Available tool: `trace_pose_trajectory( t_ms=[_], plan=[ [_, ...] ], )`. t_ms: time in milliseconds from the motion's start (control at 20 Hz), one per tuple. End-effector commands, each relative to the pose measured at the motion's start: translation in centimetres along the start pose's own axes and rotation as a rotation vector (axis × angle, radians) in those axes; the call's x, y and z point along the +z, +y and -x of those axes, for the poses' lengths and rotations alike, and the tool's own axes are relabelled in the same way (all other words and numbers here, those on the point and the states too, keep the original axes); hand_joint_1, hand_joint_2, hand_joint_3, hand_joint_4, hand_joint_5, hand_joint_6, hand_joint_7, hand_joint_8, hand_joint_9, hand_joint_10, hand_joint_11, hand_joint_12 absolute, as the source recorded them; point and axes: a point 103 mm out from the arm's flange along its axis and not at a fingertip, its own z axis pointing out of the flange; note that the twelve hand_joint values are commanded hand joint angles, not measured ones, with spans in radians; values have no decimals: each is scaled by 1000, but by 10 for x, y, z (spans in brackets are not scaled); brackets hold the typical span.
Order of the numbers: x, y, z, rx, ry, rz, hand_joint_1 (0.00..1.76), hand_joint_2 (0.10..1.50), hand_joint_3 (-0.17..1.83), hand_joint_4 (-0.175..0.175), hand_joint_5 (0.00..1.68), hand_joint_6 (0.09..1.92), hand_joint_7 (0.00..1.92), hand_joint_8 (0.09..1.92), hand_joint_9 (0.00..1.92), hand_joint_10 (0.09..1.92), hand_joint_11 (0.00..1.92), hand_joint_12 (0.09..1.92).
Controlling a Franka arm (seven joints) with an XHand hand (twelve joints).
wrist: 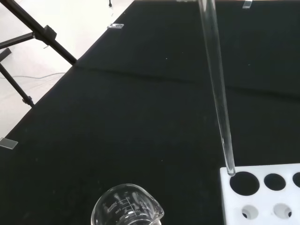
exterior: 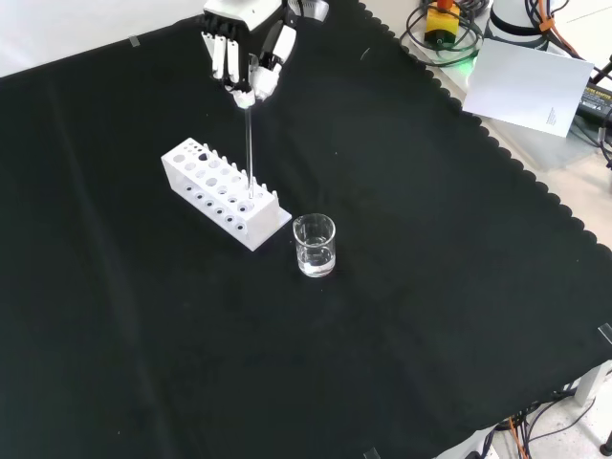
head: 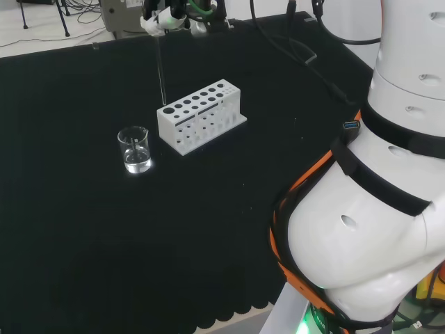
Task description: Stir in the beaker to the left of the white test tube rack with the glass rod.
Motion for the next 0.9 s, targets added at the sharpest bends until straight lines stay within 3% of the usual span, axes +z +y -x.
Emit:
trace_pose_trajectory(
  t_ms=[50, 900],
  plan=[
    [5, 8, -8, -11, 5, -5, 1295, 1149, -175, -175, 1302, 185, 1016, 1279, 1578, 1067, 1567, 941],
    [14, 29, -24, -74, 50, -19, 1295, 1149, -175, -175, 1310, 169, 1016, 1278, 1580, 1066, 1569, 944]
  ],
)
